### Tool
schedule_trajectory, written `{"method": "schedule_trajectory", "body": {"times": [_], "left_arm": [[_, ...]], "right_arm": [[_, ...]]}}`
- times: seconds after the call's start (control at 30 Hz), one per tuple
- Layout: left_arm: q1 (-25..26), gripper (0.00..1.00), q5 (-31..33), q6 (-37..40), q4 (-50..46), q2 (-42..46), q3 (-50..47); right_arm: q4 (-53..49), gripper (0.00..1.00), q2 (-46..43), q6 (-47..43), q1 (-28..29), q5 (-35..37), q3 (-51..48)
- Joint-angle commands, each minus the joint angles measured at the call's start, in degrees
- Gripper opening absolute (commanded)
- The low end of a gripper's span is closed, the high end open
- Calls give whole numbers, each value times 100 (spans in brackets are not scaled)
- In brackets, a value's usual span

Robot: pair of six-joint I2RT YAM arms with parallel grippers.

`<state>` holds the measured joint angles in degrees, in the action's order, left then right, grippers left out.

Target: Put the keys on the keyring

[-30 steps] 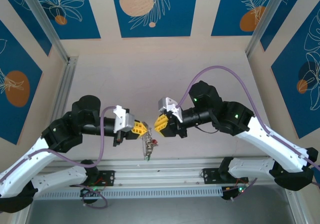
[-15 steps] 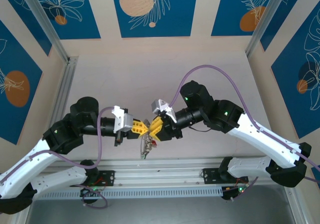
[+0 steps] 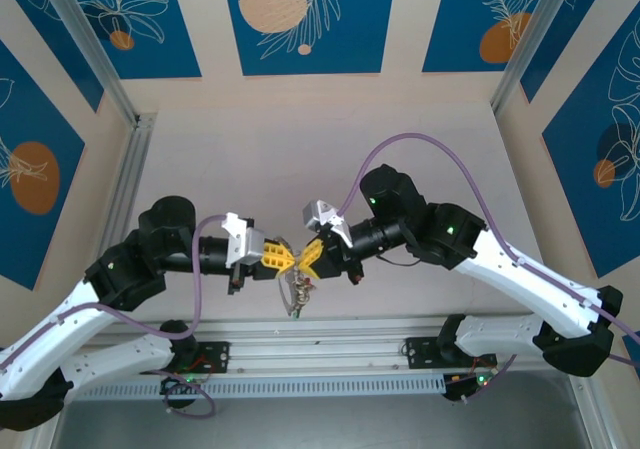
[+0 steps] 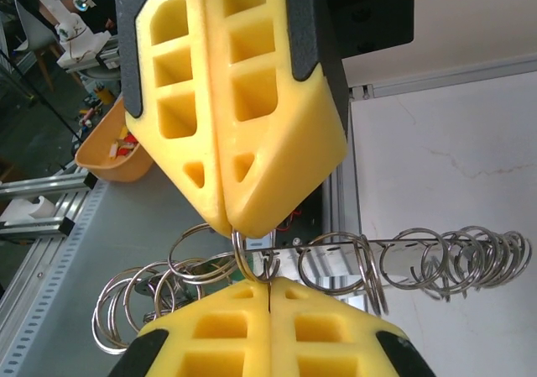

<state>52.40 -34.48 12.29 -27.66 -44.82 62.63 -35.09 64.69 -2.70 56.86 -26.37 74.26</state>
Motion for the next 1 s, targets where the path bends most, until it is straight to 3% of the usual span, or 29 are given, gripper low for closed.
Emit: {"method": "schedule_trajectory", "body": {"times": [0.0,0.37,0.73,0.97], "left_arm": [[24,0,-187,-94,560,150,-52],[26,0,-440,-690,1977,485,-708],[26,0,-372,-1507,3547,665,-1264],[27,0,-428,-1840,4167,624,-1499]], "right_arm": [[100,0,-148,33,-15,-11,-134],[1161,0,-557,151,76,-901,-657],[1962,0,-944,94,151,-758,-1113],[1835,3,-664,194,158,-783,-860]]}}
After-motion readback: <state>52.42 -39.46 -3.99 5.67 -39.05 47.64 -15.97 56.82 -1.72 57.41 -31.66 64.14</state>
